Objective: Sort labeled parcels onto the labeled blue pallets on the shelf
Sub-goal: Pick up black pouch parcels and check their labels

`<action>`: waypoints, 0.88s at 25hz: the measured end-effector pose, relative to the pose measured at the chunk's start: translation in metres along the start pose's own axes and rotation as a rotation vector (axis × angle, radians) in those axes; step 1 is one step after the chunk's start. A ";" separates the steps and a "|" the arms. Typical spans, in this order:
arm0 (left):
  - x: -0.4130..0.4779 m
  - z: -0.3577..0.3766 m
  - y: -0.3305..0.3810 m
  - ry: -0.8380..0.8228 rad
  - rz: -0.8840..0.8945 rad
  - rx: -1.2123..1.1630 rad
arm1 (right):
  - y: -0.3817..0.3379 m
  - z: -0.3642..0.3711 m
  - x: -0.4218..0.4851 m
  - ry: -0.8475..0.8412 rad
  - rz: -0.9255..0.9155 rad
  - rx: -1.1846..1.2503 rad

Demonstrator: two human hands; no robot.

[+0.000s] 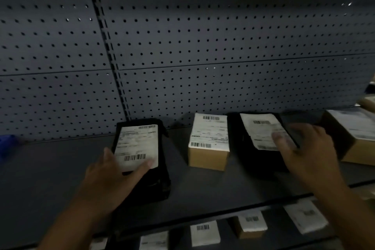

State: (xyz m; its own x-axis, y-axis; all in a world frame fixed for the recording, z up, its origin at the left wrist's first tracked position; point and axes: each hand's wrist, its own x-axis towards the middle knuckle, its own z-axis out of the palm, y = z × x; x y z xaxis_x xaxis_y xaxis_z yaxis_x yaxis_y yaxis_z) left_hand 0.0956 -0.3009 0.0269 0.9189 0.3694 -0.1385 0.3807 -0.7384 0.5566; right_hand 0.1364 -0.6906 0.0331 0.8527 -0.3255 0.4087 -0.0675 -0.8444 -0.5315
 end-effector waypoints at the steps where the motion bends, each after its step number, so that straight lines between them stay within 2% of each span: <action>1: -0.002 0.001 0.002 0.010 -0.022 -0.040 | 0.006 0.003 0.011 -0.087 0.073 -0.061; 4: -0.004 -0.001 0.006 0.019 -0.075 -0.095 | 0.017 0.012 0.027 -0.398 0.266 -0.132; 6: -0.008 0.002 0.006 0.054 -0.084 -0.111 | 0.020 0.016 0.030 -0.466 0.297 -0.074; 9: -0.012 0.011 0.006 0.188 -0.093 -0.152 | 0.018 0.024 0.023 -0.383 0.274 -0.009; 11: -0.016 0.017 0.009 0.309 -0.088 -0.145 | 0.013 0.029 0.017 -0.309 0.243 0.138; 15: -0.027 0.026 0.018 0.472 0.009 -0.124 | 0.003 0.033 0.012 -0.203 0.180 0.316; 18: -0.031 0.028 0.018 0.519 0.091 -0.186 | 0.001 0.041 0.014 -0.133 0.200 0.449; 22: -0.030 0.028 0.008 0.460 0.126 -0.378 | -0.001 0.046 0.017 -0.138 0.314 0.639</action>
State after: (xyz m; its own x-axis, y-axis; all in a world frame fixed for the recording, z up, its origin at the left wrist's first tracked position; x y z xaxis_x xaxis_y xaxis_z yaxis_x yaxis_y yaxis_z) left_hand 0.0745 -0.3337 0.0131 0.7838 0.5599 0.2685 0.1311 -0.5719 0.8098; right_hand 0.1752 -0.6756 0.0065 0.9034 -0.4192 0.0905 -0.0401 -0.2926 -0.9554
